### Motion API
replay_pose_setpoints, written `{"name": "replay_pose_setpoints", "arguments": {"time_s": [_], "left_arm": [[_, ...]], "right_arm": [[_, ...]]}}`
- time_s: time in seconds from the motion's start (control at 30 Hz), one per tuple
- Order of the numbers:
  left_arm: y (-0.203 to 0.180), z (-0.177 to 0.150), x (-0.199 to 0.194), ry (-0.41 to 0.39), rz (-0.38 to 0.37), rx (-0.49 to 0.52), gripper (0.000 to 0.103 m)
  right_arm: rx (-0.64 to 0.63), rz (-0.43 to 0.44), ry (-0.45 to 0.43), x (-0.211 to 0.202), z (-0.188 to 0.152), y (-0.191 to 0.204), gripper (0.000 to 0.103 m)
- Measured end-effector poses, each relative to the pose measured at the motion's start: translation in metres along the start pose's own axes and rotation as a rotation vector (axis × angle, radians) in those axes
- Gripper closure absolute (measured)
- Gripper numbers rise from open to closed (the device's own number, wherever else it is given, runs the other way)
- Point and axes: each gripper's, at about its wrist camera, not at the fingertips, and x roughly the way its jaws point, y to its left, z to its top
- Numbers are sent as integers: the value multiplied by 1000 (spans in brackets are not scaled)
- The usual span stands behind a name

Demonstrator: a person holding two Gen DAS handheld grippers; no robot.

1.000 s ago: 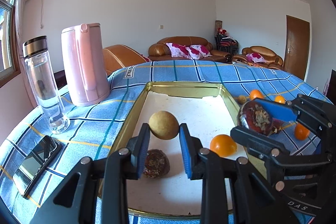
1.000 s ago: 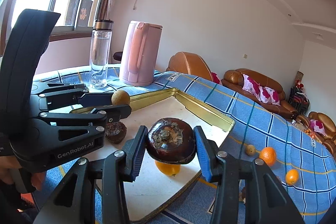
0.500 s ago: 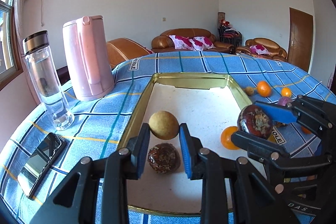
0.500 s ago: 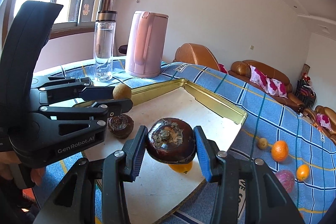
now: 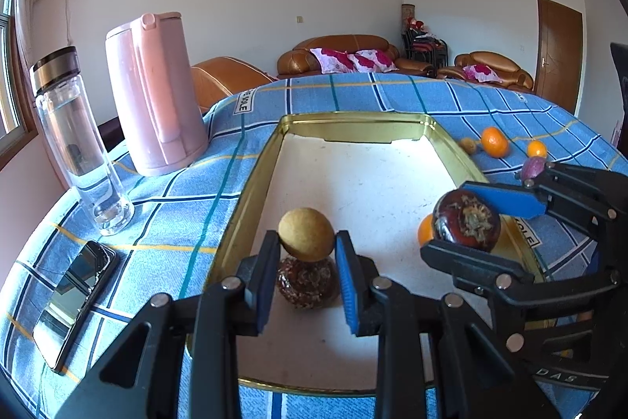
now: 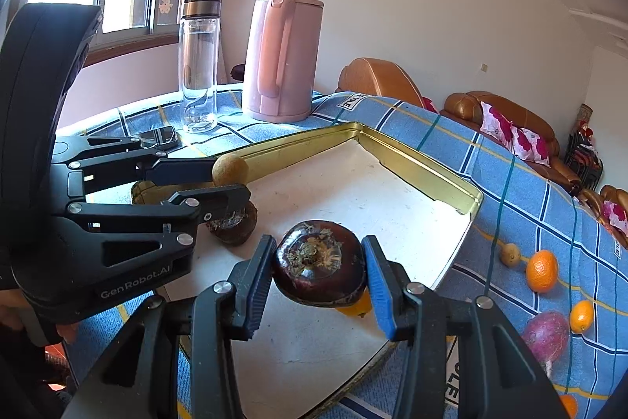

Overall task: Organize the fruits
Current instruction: 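Lower the yellow-green fruit into the tray with the left tool while the right tool holds the mangosteen above it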

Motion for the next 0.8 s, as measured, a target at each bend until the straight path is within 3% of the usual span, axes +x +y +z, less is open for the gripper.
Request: {"name": "replay_pose_setpoints", "arguments": {"time_s": [0.8], "left_arm": [[0, -5, 9, 50, -6, 25, 73]], "right_arm": [[-29, 56, 84, 14, -1, 9, 56]]}}
